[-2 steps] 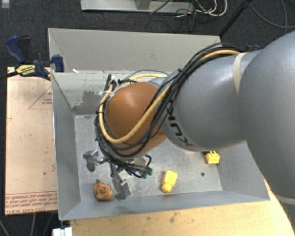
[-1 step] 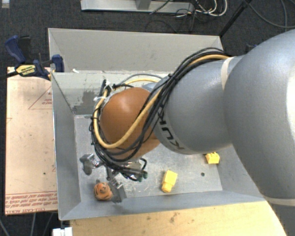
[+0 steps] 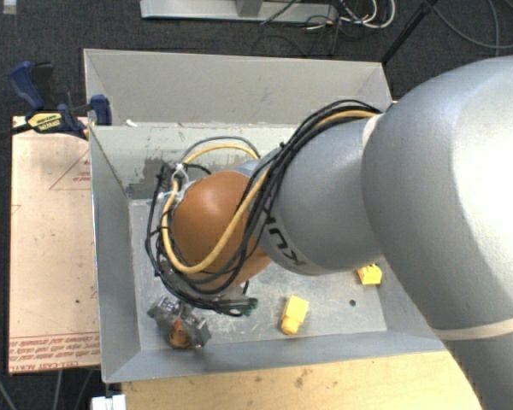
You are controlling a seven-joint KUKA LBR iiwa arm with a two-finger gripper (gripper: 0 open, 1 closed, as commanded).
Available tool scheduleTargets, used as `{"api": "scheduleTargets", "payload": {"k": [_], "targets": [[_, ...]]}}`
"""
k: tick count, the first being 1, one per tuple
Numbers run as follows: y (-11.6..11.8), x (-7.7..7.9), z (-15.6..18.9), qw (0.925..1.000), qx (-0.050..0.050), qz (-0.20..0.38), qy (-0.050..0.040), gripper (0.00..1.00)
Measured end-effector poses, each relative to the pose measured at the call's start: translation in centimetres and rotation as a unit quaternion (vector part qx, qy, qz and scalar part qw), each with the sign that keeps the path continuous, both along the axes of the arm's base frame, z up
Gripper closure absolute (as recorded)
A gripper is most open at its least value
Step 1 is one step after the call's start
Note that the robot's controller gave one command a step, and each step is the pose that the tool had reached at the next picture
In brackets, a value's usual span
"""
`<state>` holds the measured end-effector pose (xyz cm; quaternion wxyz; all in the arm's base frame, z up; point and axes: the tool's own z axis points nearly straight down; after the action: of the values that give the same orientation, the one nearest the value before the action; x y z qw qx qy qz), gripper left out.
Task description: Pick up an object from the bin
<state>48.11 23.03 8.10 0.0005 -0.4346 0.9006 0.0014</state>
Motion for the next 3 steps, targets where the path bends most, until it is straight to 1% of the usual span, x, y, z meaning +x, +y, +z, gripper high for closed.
{"api": "scheduleTargets", "payload": {"k": [1,2,3], "targets": [[0.0,0.0,0.0,1.0,0.0,0.0,0.0,1.0],[-2.8,0.1,9.6,0.9999,0.0,0.016,-0.0006,1.0],[-2.8,0.1,9.6,0.9999,0.0,0.016,-0.0004,1.0]]}}
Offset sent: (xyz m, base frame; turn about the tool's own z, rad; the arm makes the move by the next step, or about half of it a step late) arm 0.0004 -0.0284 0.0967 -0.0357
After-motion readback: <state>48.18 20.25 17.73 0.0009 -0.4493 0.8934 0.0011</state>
